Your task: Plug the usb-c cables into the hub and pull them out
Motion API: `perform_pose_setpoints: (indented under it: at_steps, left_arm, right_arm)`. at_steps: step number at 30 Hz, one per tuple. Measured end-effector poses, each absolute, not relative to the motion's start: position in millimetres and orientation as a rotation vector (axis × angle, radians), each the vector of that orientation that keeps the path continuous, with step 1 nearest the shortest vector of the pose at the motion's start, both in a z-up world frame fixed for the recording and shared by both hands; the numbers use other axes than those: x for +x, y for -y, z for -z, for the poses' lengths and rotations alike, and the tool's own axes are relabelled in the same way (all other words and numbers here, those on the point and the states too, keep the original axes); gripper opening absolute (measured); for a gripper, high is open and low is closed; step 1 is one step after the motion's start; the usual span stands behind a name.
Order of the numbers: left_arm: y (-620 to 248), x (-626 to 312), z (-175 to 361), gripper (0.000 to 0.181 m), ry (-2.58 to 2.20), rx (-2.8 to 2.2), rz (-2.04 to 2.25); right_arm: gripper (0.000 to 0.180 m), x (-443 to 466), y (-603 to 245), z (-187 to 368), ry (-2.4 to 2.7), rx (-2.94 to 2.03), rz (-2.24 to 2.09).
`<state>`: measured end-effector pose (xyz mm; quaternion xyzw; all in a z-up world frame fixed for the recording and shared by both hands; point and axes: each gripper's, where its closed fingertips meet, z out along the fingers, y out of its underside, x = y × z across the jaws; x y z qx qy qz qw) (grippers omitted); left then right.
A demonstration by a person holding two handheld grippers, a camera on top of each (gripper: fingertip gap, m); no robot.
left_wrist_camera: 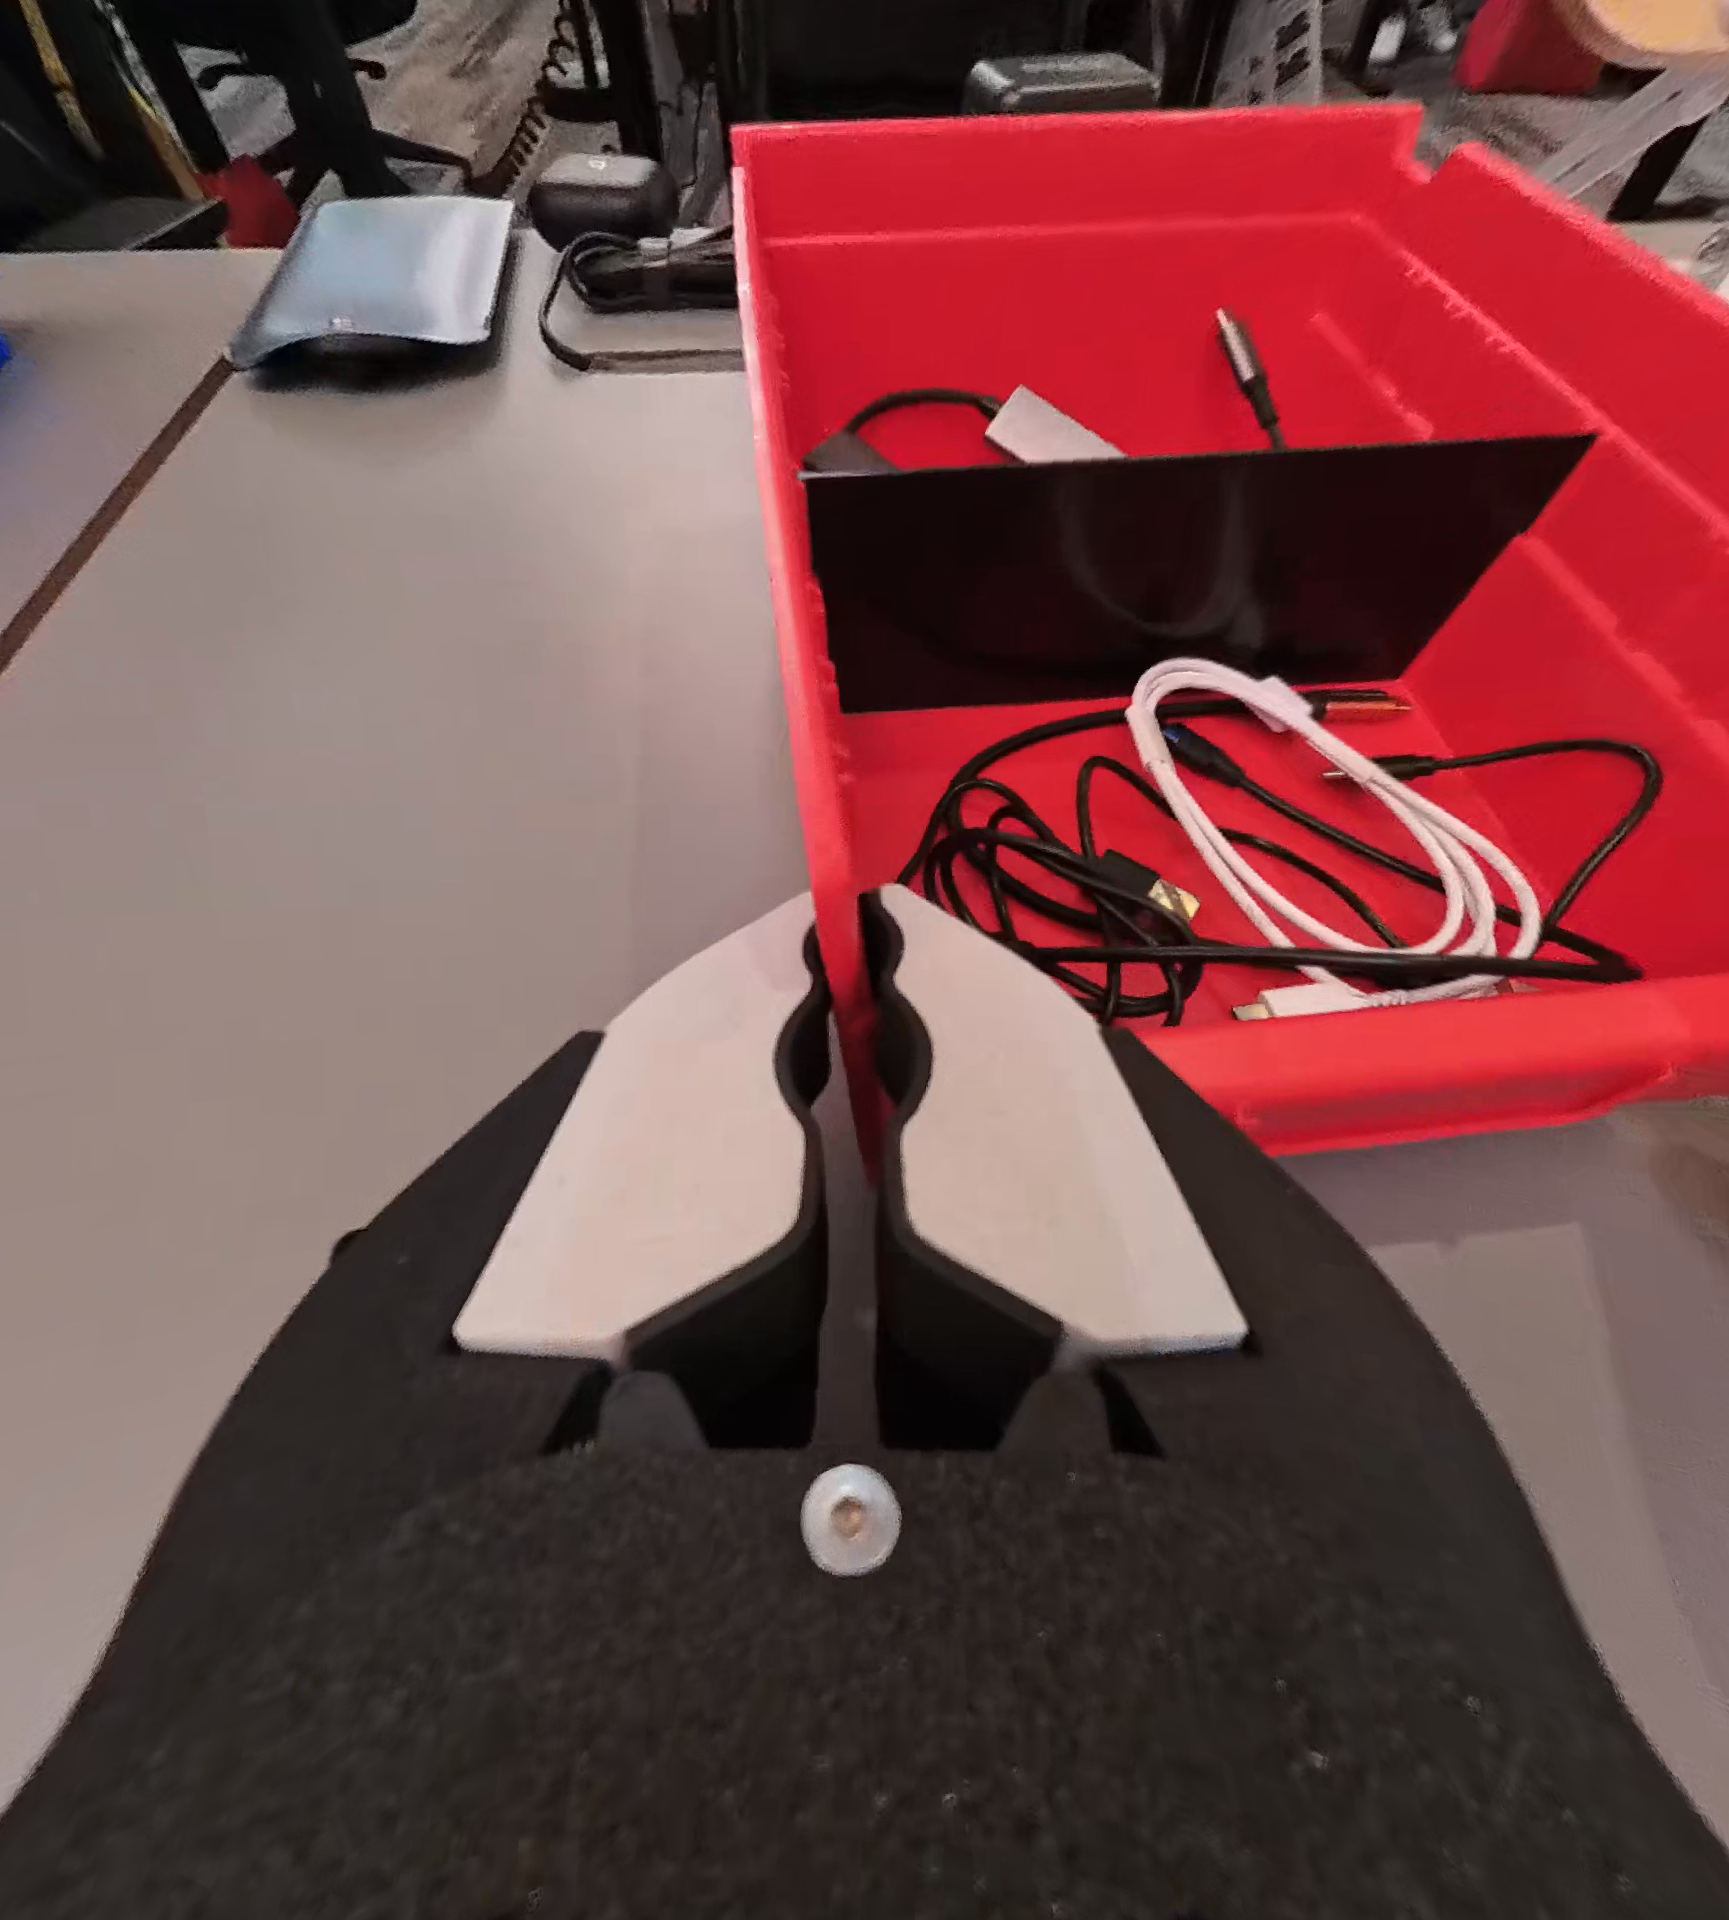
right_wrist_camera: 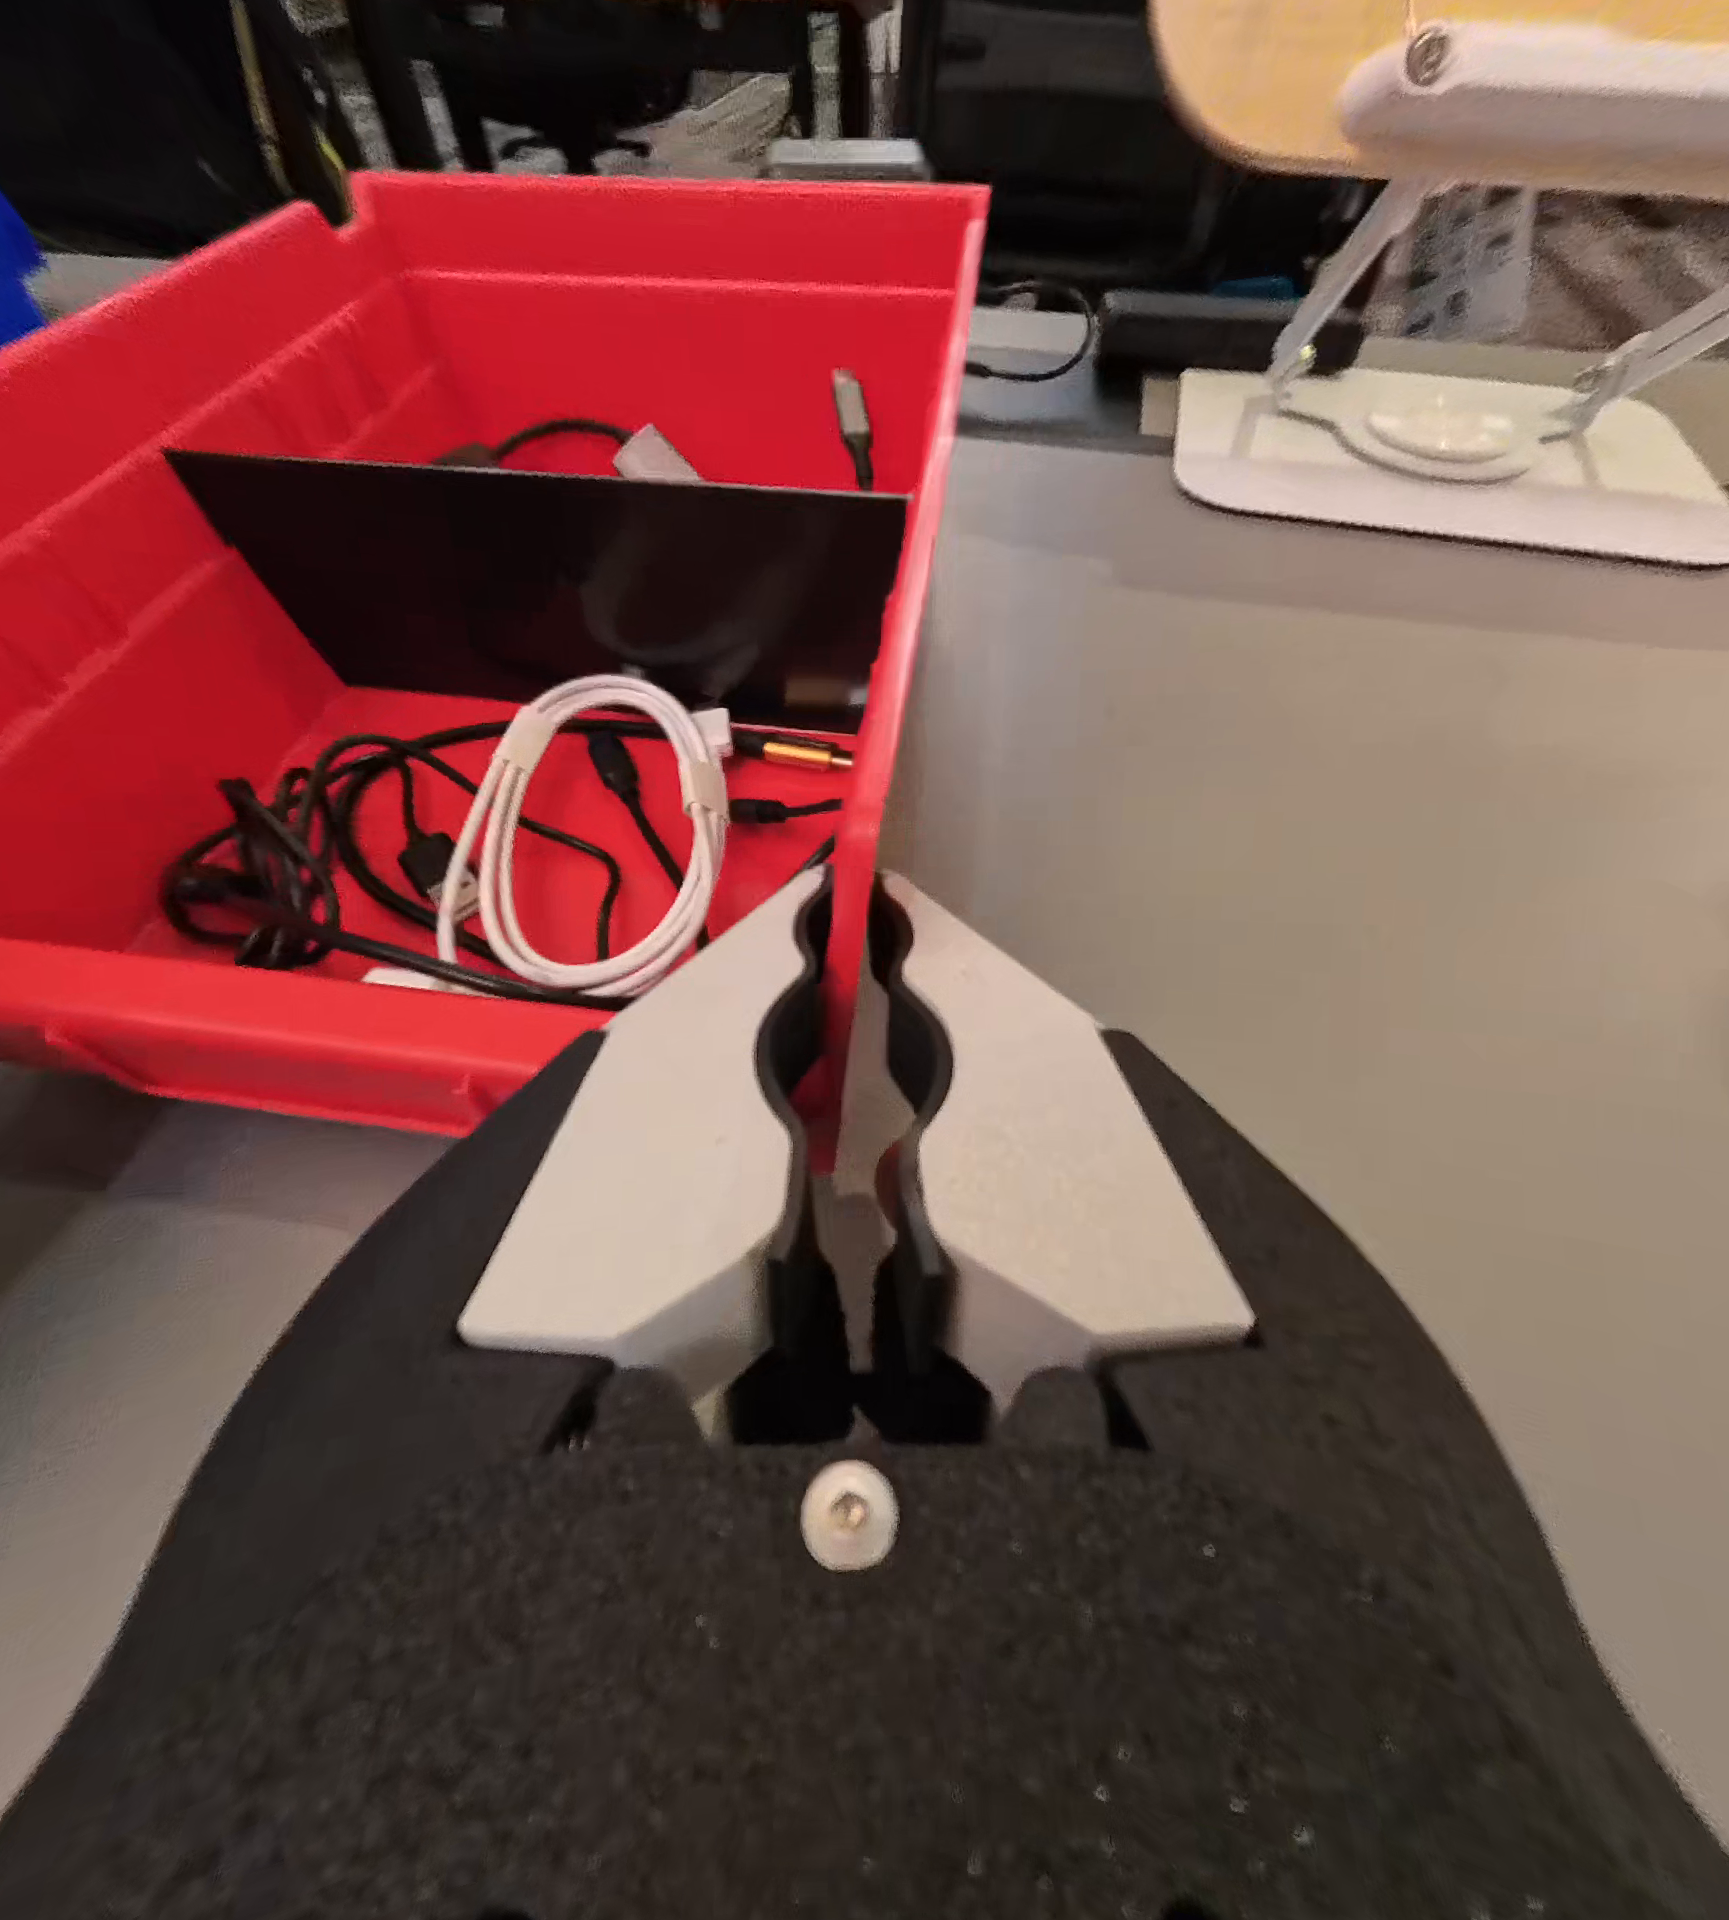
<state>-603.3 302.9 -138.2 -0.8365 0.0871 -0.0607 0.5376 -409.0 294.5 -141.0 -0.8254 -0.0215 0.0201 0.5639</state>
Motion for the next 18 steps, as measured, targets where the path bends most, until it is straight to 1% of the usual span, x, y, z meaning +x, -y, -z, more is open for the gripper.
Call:
perform_pose_setpoints:
  at_steps: [3,6,7,8,9,11,12,14,18]
  left_arm:
    - [-306,-604,138,0.002,-0.161,-2.012,0.125]
    - [-306,-605,138,0.003,-0.107,-2.001,0.159]
    - [-306,-605,138,0.006,-0.098,-1.997,0.159]
    - [-305,-607,139,0.012,-0.090,-2.001,0.138]
    - [-303,-610,140,0.017,-0.088,-2.003,0.104]
    - [-297,-612,136,0.022,-0.109,-1.996,0.020]
    - [-292,-612,132,0.027,-0.128,-1.996,-0.020]
    - [-281,-611,125,0.041,-0.135,-2.028,-0.093]
    - [-255,-604,90,0.039,-0.034,-2.011,-0.118]
  right_arm:
    - [0.006,-410,-295,143,0.081,-1.971,-0.082]
    - [0.009,-413,-291,147,0.255,-2.039,-0.081]
    - [0.009,-414,-286,151,0.326,-2.087,-0.113]
    - [0.017,-413,-281,151,0.371,-2.114,-0.160]
    - [0.028,-410,-274,147,0.419,-2.121,-0.208]
    - [0.029,-401,-254,139,0.500,-2.141,-0.333]
    - [0.029,-391,-244,136,0.523,-2.160,-0.362]
    - [0.030,-367,-224,133,0.598,-2.181,-0.404]
    - [0.029,-280,-208,127,0.637,-2.159,-0.248]
